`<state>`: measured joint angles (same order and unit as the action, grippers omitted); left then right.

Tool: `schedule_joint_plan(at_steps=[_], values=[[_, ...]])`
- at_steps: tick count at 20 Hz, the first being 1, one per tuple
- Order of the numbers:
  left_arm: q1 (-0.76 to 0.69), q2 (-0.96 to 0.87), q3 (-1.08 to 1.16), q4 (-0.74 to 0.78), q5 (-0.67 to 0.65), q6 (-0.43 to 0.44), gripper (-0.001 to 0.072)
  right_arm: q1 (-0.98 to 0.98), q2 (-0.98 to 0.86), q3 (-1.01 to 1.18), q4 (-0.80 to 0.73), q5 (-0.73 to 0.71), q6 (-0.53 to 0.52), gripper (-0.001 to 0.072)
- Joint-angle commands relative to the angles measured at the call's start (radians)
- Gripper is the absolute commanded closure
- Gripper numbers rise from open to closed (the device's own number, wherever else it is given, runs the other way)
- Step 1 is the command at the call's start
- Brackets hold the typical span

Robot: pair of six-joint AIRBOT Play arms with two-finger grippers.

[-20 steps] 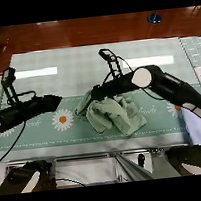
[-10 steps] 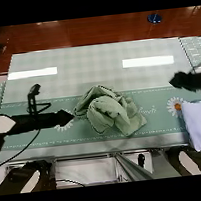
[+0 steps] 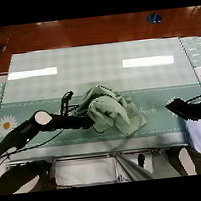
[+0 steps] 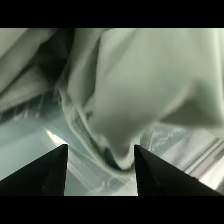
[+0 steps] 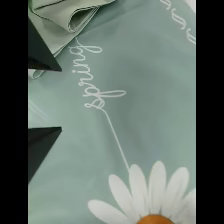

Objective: Fold the shirts.

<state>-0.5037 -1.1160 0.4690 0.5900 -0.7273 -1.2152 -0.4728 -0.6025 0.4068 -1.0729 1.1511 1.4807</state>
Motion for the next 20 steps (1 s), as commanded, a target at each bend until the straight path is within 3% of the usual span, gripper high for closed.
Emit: schedule_joint_plan(at_steps=[1,6,7,8,9,14,20], values=[[-0.033,-0.117,0.064,-0.015,0.020,0.011,0.0200,-0.010,0.009,-0.021,0.014,0.029,-0.016,0.0303],[-0.033,-0.224,0.179,-0.016,-0.047,0.007,0.0211,-0.003,0.009,-0.045,0.017,0.057,-0.016,0.0304],[-0.032,-0.242,0.198,-0.015,-0.071,0.008,0.0317,0.010,0.009,-0.069,0.019,0.066,-0.014,0.0304],[-0.032,-0.257,0.217,-0.015,-0.100,0.014,0.0607,0.029,0.009,-0.097,0.025,0.083,0.000,0.0304],[-0.032,-0.264,0.233,-0.015,-0.117,0.032,0.0684,0.059,0.009,-0.106,0.047,0.094,0.029,0.0304],[-0.032,-0.263,0.281,-0.015,-0.138,0.037,0.0687,0.256,-0.095,-0.106,0.025,0.087,0.100,0.0304],[-0.032,-0.263,0.285,-0.015,-0.161,0.037,0.0687,0.441,-0.336,-0.103,0.160,-0.193,0.100,0.0304]])
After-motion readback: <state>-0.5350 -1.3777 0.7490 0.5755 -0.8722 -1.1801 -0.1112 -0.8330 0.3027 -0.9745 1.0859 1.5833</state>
